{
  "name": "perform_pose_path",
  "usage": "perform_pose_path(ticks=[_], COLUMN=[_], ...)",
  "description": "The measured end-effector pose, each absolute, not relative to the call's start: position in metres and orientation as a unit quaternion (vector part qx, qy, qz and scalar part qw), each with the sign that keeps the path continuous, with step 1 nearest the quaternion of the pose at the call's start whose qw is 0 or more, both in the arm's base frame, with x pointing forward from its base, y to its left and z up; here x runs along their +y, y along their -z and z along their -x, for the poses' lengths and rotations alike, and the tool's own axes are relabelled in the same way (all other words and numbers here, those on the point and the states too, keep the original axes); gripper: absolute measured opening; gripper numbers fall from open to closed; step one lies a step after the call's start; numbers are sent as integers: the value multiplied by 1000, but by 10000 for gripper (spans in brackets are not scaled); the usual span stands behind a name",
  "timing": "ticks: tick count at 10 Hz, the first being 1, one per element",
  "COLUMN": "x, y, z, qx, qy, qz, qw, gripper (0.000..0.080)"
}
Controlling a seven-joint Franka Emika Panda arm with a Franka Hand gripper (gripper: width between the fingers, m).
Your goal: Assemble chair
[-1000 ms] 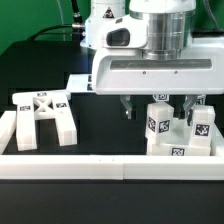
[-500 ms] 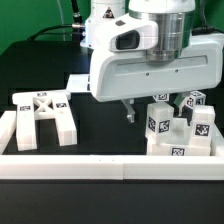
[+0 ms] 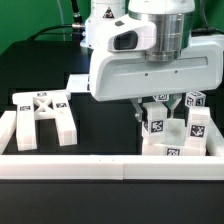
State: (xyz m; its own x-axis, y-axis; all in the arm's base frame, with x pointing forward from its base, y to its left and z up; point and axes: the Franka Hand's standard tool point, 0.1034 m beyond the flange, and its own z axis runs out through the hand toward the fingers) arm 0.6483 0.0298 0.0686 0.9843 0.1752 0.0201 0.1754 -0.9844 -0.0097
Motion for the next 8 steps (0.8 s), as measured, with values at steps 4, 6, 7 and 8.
perform_pose_path(ticks=[4, 6, 7, 8], x=[32, 32, 34, 37], y=[-67, -67, -67, -67], z=[-648, -650, -651, -652], qx=[145, 258, 315, 369], qy=[11, 12, 14, 15], qz=[989, 966, 948, 929], qw=[13, 23, 28, 30], gripper=[291, 291, 291, 291])
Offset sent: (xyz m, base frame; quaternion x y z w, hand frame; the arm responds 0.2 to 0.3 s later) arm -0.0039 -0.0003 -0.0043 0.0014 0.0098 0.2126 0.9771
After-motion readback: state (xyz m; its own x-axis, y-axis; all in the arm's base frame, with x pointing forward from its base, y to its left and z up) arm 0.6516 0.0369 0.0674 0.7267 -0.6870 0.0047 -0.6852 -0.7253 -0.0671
